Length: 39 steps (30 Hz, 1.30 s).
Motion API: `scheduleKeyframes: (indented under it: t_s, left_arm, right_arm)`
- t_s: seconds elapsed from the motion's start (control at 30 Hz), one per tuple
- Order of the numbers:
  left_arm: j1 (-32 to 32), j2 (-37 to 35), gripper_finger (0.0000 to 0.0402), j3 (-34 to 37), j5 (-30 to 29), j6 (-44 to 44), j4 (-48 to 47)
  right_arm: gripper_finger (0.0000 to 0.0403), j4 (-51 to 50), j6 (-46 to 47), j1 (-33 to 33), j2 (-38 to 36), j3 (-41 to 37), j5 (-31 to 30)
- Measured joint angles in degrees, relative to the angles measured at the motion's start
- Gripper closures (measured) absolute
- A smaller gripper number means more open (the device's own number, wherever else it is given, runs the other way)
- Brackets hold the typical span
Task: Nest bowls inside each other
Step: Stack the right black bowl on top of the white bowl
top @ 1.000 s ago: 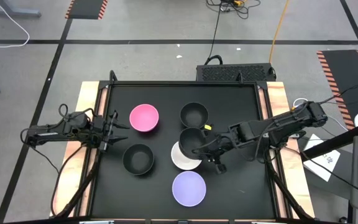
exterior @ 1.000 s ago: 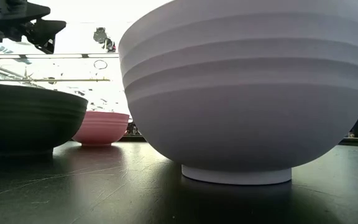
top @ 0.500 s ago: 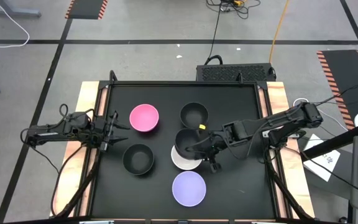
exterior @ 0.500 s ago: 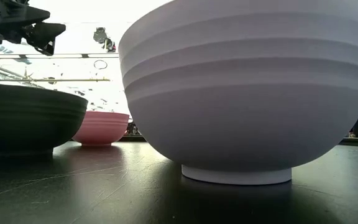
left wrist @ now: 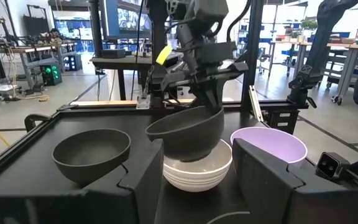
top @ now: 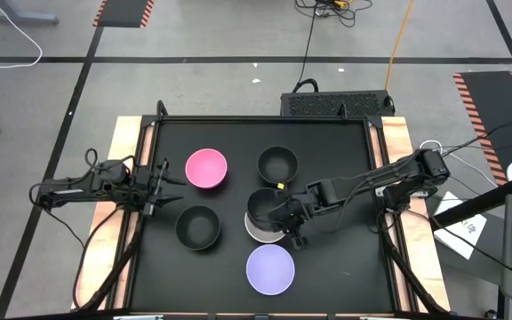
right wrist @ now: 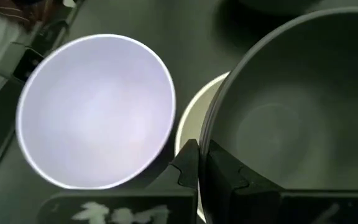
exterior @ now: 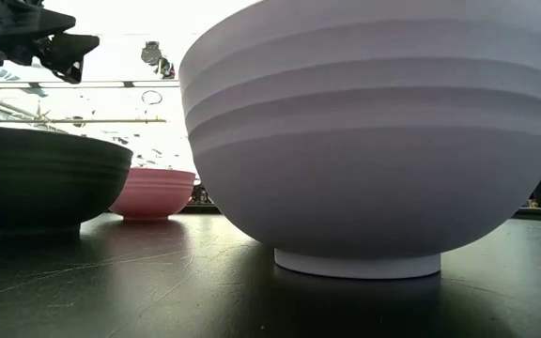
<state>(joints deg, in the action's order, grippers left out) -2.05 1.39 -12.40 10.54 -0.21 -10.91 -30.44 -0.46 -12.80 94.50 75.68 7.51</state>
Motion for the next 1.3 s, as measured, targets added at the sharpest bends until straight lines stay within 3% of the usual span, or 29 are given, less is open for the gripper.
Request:
scheduleKeyframes:
  t_s: [0.43,0.9,1.3]
  left_arm:
    - [0.0,0.0,0.0206,0.0,0.0,0.0,-0.6]
    - [0.0,0.0,0.0206,0.0,0.0,0.0,-0.9]
    - [0.0,0.0,0.0206,0.0,0.0,0.0,-1.0]
  right_arm:
    - [0.0403,-5.0,3.8,0.0,2.0,0.0,-6.3]
    - [0.0403,-10.3,8.7,-1.2,2.0,0.0,-6.3]
    - [0.0403,-10.2,10.0,-1.2,4.2,-1.1,-10.6]
